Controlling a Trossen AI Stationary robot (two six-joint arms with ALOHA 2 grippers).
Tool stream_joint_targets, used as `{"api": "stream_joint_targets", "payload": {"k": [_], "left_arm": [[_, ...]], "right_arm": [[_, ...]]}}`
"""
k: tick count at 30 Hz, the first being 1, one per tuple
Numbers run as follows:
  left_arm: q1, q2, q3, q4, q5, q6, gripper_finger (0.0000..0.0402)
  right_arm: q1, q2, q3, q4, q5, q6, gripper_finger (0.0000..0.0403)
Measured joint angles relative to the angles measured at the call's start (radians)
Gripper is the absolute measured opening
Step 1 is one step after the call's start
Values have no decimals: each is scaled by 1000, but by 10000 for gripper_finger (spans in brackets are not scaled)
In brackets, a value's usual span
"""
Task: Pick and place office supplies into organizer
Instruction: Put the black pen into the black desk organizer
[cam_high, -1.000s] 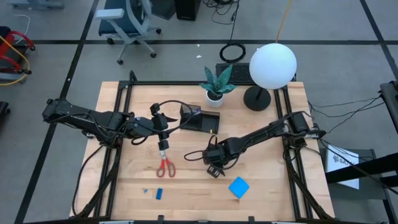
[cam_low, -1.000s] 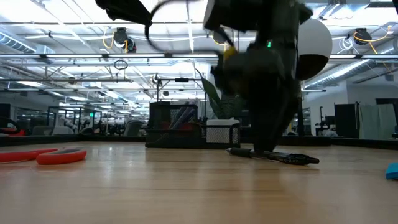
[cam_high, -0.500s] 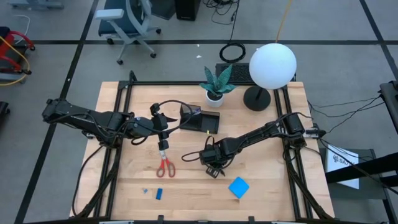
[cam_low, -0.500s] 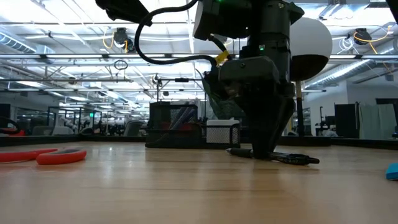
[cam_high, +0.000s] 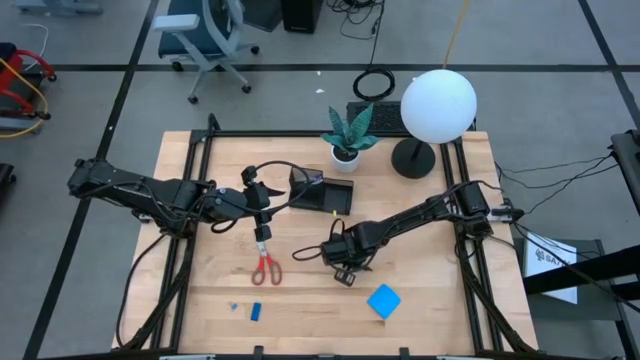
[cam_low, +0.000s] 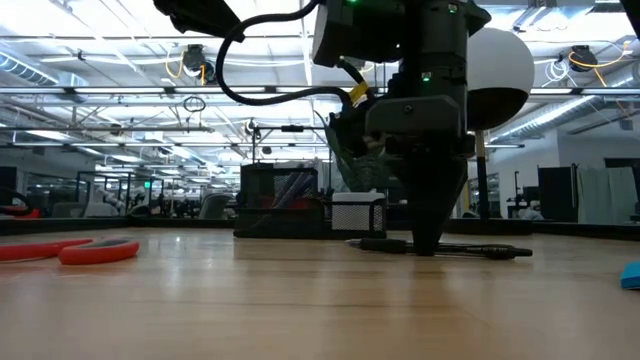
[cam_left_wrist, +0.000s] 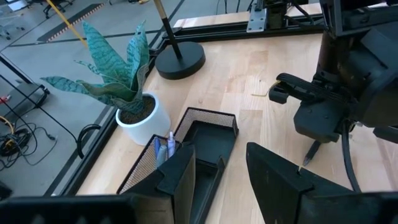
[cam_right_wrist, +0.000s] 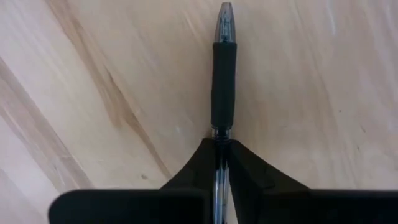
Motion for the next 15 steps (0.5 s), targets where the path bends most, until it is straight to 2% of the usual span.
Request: {"api": "stream_joint_targets", "payload": {"k": [6, 11, 15], "left_arm": [[0, 0, 0, -1, 0, -25, 152], [0, 0, 0, -1, -6, -35, 152], [0, 0, 0, 0, -52, -43, 152]], "right_arm": [[1, -60, -1, 24, 56, -47, 15], [-6, -171, -10, 6, 183, -81, 14], [-1, -286, -3, -3, 272, -94, 14]]}}
